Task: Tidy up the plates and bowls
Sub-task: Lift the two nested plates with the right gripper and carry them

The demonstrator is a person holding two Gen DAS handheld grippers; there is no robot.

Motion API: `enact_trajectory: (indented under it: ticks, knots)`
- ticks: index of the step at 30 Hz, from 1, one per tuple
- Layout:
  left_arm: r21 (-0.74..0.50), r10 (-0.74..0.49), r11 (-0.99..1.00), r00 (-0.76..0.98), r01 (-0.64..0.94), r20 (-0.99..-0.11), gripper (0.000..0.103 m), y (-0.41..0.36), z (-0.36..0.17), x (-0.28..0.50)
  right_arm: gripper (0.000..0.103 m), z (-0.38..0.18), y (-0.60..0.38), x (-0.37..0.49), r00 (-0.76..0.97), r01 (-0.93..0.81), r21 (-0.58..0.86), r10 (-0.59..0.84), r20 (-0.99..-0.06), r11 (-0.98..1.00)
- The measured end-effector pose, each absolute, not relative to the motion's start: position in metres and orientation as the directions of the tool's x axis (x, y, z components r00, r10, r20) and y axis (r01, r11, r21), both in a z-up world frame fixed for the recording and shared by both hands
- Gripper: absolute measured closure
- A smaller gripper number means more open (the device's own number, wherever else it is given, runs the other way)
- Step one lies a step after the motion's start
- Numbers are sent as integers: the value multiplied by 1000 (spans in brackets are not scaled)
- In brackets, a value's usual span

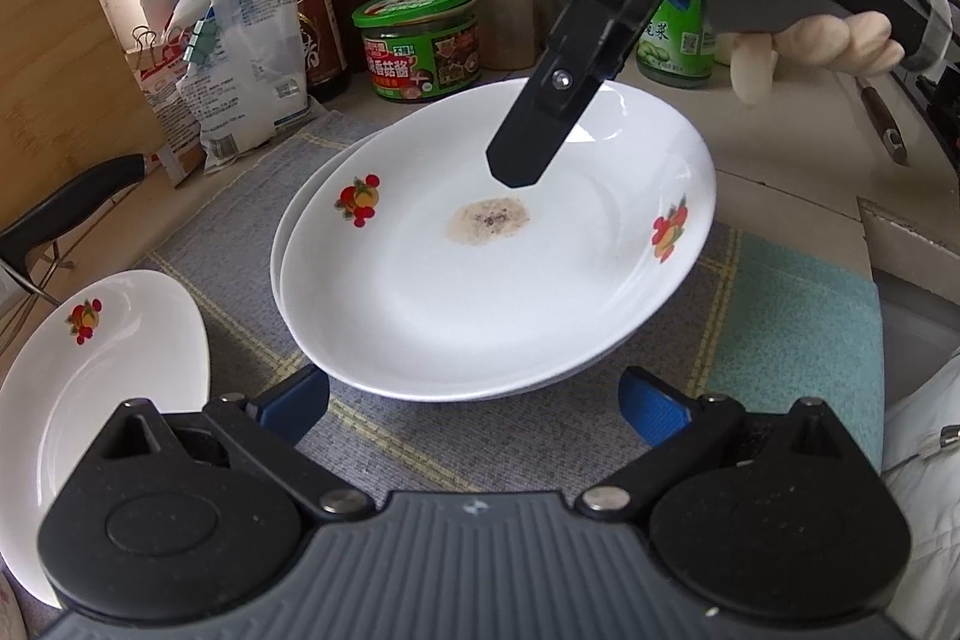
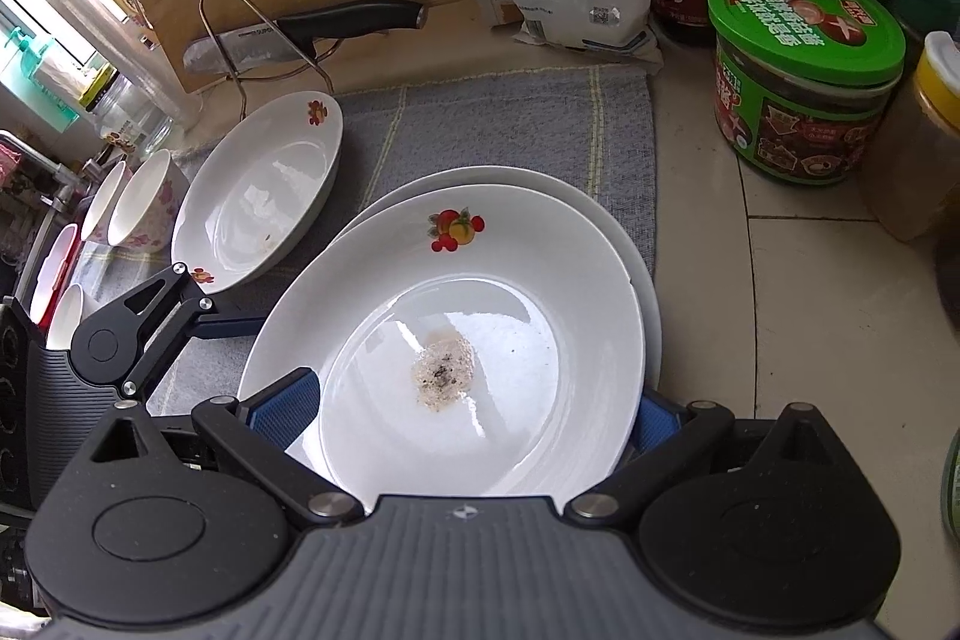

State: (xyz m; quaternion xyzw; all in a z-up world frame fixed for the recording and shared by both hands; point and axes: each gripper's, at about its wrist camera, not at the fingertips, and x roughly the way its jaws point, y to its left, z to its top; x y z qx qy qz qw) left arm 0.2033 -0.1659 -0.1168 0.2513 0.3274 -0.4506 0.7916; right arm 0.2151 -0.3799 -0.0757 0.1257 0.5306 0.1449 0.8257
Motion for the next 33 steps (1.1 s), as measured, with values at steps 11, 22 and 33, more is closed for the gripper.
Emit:
enact_trajectory:
  ticks: [11,22,33]
  knots:
    - [105,-553,471,386,876,-738,1,-166,-114,199,0,-72,-375,208,400,-106,323,337,-852,941]
    - [97,-560,487,395,868,-728,1,-160,-113,195,0,-71,-367,205,391,-98,267,284,-875,959]
    - [75,-570,518,409,852,-713,1,-161,-111,192,0,-73,-365,197,390,-79,213,227,-893,974]
